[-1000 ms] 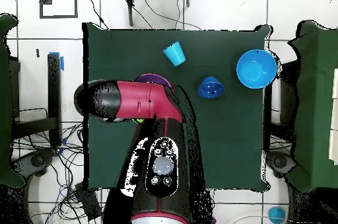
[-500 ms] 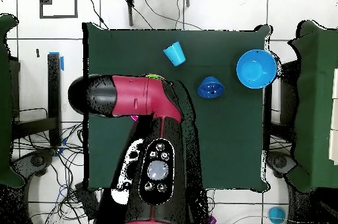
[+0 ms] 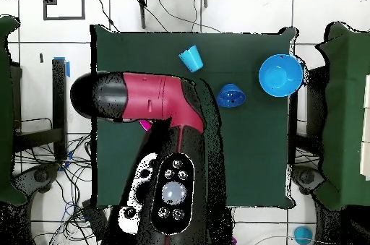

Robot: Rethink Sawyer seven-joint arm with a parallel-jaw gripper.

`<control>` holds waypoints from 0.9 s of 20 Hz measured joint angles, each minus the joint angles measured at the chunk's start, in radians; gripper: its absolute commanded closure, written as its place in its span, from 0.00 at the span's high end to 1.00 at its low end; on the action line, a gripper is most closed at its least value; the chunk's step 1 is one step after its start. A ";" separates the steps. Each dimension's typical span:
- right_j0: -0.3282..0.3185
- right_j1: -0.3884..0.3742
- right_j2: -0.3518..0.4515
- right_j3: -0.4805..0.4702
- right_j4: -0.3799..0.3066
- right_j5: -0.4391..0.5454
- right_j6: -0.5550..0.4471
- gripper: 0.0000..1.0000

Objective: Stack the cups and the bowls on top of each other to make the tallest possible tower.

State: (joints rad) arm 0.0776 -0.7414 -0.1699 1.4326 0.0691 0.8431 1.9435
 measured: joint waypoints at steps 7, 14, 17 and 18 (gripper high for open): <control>0.038 0.001 -0.066 -0.076 -0.002 0.078 0.000 0.00; 0.090 0.020 -0.109 -0.134 -0.002 0.083 0.015 0.00; 0.098 0.036 -0.117 -0.148 -0.002 0.082 0.028 0.00; 0.103 0.048 -0.121 -0.152 -0.002 0.077 0.037 0.00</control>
State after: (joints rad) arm 0.1804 -0.6938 -0.2907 1.2810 0.0673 0.9200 1.9805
